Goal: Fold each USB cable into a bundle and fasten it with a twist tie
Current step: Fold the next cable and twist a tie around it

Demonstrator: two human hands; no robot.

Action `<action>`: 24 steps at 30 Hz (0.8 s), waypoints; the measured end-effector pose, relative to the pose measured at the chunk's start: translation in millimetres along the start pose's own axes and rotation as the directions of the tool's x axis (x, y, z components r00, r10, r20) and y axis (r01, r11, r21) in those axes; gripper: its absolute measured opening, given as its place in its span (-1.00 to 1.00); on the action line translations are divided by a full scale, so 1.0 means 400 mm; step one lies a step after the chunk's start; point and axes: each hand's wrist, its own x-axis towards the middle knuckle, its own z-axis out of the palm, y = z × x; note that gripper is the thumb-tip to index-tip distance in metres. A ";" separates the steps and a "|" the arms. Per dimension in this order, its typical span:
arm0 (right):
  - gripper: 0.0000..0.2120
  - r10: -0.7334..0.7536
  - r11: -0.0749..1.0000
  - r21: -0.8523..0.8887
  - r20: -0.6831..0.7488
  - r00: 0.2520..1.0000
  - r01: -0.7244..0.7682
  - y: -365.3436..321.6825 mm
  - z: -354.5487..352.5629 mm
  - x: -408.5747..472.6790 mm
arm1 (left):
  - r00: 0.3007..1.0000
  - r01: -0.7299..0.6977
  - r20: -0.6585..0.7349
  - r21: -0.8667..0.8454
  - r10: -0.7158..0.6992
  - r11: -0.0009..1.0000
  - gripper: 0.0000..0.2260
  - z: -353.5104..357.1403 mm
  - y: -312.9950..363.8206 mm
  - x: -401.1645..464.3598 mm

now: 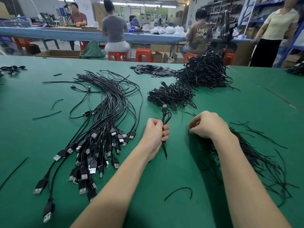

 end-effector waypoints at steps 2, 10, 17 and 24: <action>-0.85 0.020 1.000 0.019 -0.017 1.000 -0.020 0.002 0.013 0.003 | 1.000 -0.003 -0.003 0.007 0.003 1.000 -0.84 0.000 0.000 -0.001; -0.86 0.014 0.997 -0.071 -0.084 0.996 -0.020 0.004 0.045 0.017 | 1.000 -0.013 -0.019 -0.019 0.012 1.000 -0.85 -0.002 -0.008 0.004; -0.89 -0.108 0.994 -0.048 -0.134 0.985 0.102 -0.006 0.047 0.023 | 1.000 -0.017 -0.016 -0.041 0.017 0.999 -0.84 -0.006 -0.016 0.014; -0.90 -0.239 0.948 0.146 -0.255 0.937 0.282 -0.013 0.050 0.029 | 0.999 -0.036 -0.011 -0.032 0.036 0.999 -0.83 -0.007 -0.023 0.019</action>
